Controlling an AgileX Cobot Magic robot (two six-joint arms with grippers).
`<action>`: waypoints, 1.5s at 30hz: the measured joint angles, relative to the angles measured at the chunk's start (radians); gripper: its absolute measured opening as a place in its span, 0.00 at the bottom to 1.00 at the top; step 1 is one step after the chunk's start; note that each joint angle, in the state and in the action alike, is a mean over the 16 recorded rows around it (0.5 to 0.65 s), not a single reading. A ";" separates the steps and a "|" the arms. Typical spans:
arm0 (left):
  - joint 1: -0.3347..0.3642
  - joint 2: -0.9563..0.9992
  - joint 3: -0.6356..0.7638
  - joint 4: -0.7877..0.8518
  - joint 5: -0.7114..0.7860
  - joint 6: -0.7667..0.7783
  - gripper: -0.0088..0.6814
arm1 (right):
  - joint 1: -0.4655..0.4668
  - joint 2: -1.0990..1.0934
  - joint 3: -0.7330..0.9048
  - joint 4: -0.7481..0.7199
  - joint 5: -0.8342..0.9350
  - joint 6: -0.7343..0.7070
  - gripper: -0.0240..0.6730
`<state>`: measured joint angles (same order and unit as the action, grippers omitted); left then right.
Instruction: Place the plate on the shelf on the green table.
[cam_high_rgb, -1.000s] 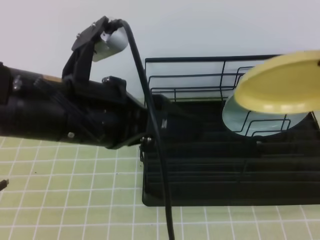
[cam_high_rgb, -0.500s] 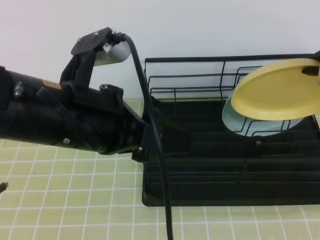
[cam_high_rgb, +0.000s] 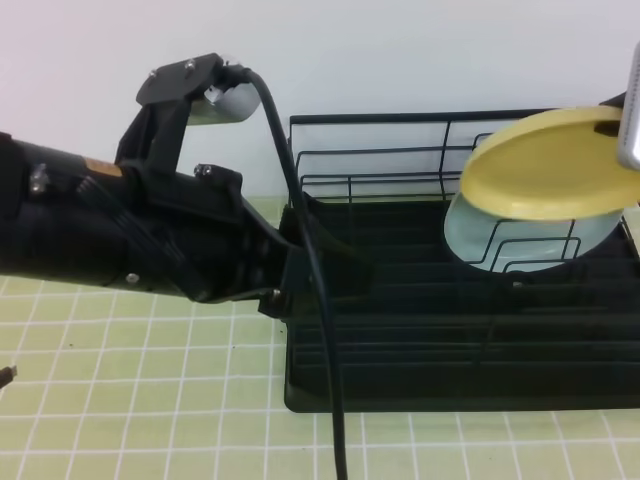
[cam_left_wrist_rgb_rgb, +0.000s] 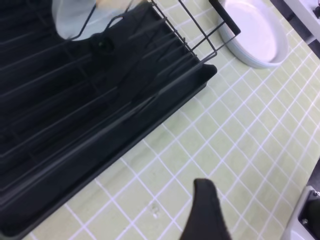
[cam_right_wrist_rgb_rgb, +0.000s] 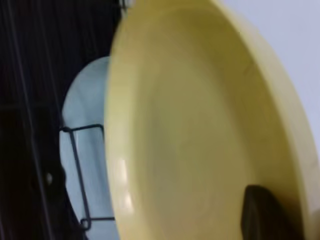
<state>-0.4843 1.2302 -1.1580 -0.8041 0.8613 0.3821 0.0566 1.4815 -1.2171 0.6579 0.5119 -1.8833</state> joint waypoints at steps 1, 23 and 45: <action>0.000 0.000 0.000 0.001 -0.002 0.000 0.68 | 0.001 0.001 0.000 0.001 -0.004 -0.001 0.17; 0.000 0.002 0.000 0.006 0.001 -0.009 0.68 | 0.004 0.132 0.000 0.015 0.029 0.000 0.17; 0.000 0.003 0.000 0.006 0.006 -0.021 0.68 | 0.002 0.128 0.000 0.068 0.024 0.012 0.45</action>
<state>-0.4845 1.2330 -1.1580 -0.7978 0.8678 0.3611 0.0590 1.6093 -1.2171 0.7255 0.5355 -1.8712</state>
